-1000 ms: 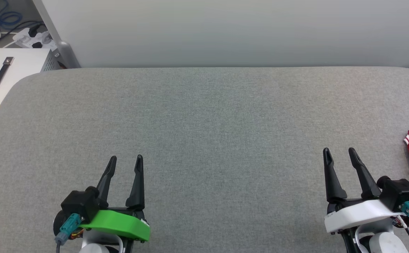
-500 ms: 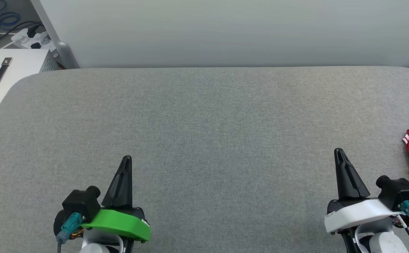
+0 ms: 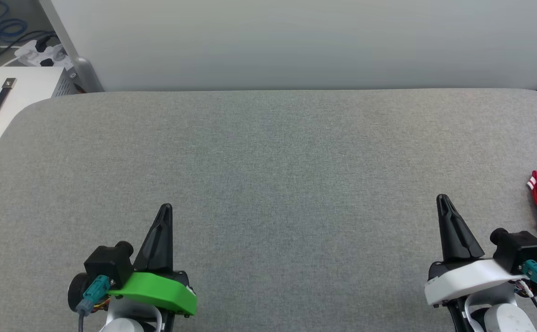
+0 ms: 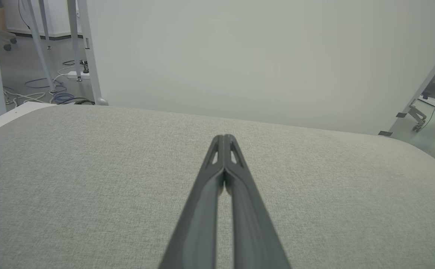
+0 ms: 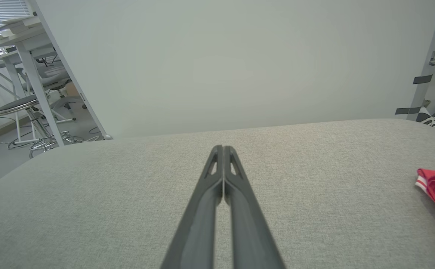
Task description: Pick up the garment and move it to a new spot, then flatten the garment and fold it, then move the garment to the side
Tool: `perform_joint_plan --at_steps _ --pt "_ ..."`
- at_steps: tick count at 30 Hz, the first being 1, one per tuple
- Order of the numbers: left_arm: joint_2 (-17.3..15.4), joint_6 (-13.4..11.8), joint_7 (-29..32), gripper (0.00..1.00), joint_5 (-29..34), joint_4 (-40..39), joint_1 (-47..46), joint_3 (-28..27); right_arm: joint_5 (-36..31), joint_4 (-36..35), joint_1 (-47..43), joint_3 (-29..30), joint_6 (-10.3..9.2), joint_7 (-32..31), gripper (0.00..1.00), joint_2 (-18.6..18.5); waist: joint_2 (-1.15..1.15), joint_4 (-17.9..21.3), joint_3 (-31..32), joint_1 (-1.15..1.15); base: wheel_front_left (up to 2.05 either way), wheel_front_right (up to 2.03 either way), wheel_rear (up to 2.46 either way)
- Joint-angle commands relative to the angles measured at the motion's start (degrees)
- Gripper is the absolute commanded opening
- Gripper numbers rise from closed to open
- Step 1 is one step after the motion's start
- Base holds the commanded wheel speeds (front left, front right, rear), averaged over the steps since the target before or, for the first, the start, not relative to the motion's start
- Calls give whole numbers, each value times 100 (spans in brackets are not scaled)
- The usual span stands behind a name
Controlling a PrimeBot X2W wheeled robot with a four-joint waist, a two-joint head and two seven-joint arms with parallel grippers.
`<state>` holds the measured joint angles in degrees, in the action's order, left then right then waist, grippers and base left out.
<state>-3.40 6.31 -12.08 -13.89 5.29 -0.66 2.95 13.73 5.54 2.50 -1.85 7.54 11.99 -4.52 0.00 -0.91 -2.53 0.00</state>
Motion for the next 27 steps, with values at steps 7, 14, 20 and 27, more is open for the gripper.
perform_joint_plan --at_steps 7,14,20,27 --pt "12 -71 92 0 151 -50 15 -49 -138 -65 -57 20 -1 -100 0 17 0 6 18 0 0 0 0" --pt "15 -112 174 0 241 -85 19 -67 -228 -101 -71 32 -2 -180 0 28 0 13 35 0 0 0 0" --pt "18 -147 243 0 318 -115 22 -82 -304 -131 -83 42 -2 -248 0 37 0 18 49 0 0 0 0" --pt "20 -186 322 0 405 -148 26 -100 -391 -166 -97 54 -2 -325 0 48 0 24 66 0 0 0 0"
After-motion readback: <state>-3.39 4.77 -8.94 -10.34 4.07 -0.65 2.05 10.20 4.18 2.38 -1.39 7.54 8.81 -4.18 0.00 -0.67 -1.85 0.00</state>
